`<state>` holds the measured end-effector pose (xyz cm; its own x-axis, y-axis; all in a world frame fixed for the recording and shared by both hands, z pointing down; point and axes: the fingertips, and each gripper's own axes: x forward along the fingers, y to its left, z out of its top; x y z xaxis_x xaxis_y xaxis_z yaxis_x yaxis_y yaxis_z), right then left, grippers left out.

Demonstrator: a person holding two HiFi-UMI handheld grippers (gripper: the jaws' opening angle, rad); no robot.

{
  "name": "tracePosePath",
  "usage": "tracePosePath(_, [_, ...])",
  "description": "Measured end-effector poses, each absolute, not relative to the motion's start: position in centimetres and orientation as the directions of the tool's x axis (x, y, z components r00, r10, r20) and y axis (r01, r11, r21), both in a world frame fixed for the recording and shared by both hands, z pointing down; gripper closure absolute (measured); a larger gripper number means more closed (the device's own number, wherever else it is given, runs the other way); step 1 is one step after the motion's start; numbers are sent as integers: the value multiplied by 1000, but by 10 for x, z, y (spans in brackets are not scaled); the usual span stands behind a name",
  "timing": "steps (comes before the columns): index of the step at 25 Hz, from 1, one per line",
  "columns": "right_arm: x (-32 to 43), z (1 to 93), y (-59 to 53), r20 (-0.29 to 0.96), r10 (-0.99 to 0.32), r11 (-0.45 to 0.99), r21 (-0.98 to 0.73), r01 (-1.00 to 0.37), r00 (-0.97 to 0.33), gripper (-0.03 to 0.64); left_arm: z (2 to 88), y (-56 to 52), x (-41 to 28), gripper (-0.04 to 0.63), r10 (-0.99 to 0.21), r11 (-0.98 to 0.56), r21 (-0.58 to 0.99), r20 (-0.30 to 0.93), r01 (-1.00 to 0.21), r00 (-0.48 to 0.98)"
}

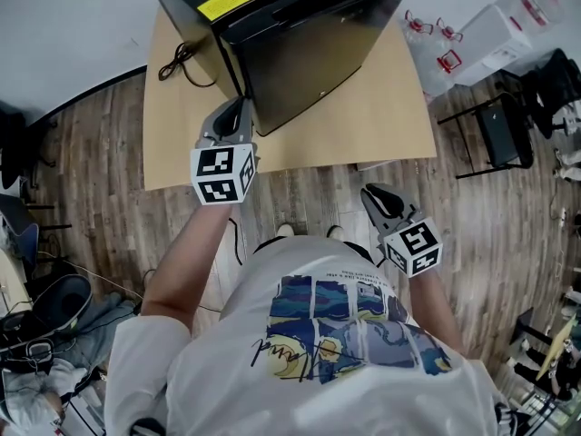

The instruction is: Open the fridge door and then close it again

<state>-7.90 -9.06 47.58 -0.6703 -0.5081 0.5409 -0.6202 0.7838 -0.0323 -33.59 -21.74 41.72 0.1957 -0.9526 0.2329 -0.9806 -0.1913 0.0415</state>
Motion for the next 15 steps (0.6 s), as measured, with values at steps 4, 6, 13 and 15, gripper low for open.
tracePosePath(4, [-81, 476, -96, 544, -499, 788, -39, -614, -675, 577, 415, -223, -337, 591, -955, -184, 41, 230, -982, 189])
tracePosePath(6, [-82, 477, -99, 544, -495, 791, -40, -610, -678, 577, 414, -224, -337, 591, -956, -185, 37, 227, -982, 188])
tracePosePath(13, [-89, 477, -107, 545, -470, 812, -41, -582, -694, 577, 414, -225, -339, 590, -959, -170, 35, 223, -985, 173])
tracePosePath(15, [-88, 476, -109, 541, -463, 820, -40, -571, -703, 577, 415, -225, -340, 589, -961, -155, 33, 225, -987, 159])
